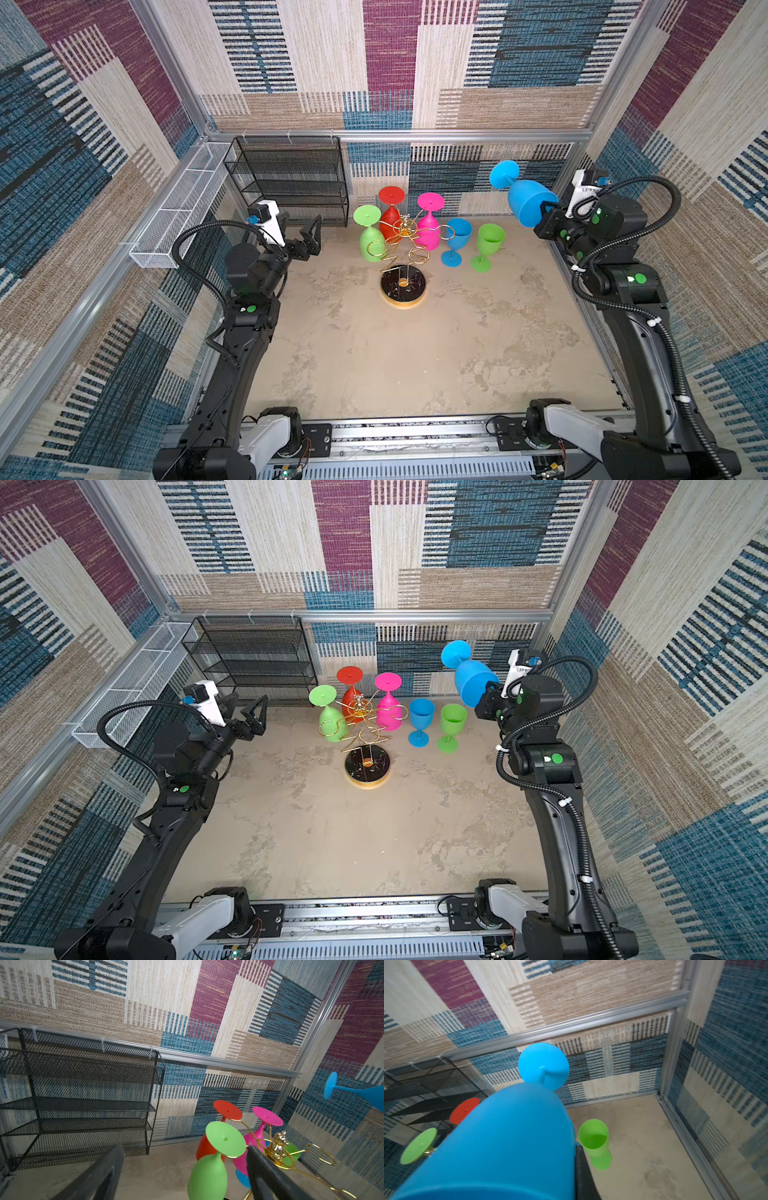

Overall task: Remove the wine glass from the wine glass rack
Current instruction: 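Carry the blue glass with the right gripper to the far corner and lower it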

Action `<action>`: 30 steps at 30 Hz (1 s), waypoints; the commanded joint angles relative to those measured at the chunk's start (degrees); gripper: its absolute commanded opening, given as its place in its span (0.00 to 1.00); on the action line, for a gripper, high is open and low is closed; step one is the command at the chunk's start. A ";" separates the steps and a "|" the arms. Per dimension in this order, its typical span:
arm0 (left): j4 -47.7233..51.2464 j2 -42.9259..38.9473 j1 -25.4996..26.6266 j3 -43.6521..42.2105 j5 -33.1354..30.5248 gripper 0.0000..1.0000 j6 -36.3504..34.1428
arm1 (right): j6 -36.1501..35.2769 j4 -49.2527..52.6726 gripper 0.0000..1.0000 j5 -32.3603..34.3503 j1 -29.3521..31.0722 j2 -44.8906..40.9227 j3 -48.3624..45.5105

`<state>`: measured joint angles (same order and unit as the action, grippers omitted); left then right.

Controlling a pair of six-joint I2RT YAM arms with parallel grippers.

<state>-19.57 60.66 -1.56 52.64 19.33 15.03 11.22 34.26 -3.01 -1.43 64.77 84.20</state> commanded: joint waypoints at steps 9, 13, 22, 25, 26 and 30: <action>2.99 -3.61 -2.93 -2.32 -5.18 0.92 -3.03 | -4.75 11.46 0.00 3.77 -11.82 4.65 -1.10; 3.06 -3.05 -2.89 -2.37 -5.06 0.92 -2.91 | -6.65 16.01 0.00 3.35 -13.19 7.18 -0.69; 3.98 -3.70 -2.56 -2.07 -5.02 0.92 -4.39 | -6.77 17.74 0.00 0.50 -13.25 15.54 -1.75; 4.41 -3.85 -2.57 -2.04 -5.62 0.92 -4.68 | -7.07 17.75 0.00 0.49 -13.24 18.32 -1.40; 4.24 -3.85 -2.57 -2.10 -5.53 0.92 -4.63 | -7.26 17.67 0.00 0.24 -13.22 19.34 -1.19; 4.41 -3.81 -2.48 -2.20 -6.02 0.92 -5.09 | -7.48 17.59 0.00 1.64 -13.24 23.32 -0.15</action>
<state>-15.16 56.97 -4.05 50.11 14.72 11.60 4.45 52.47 -1.96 -14.70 86.46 83.09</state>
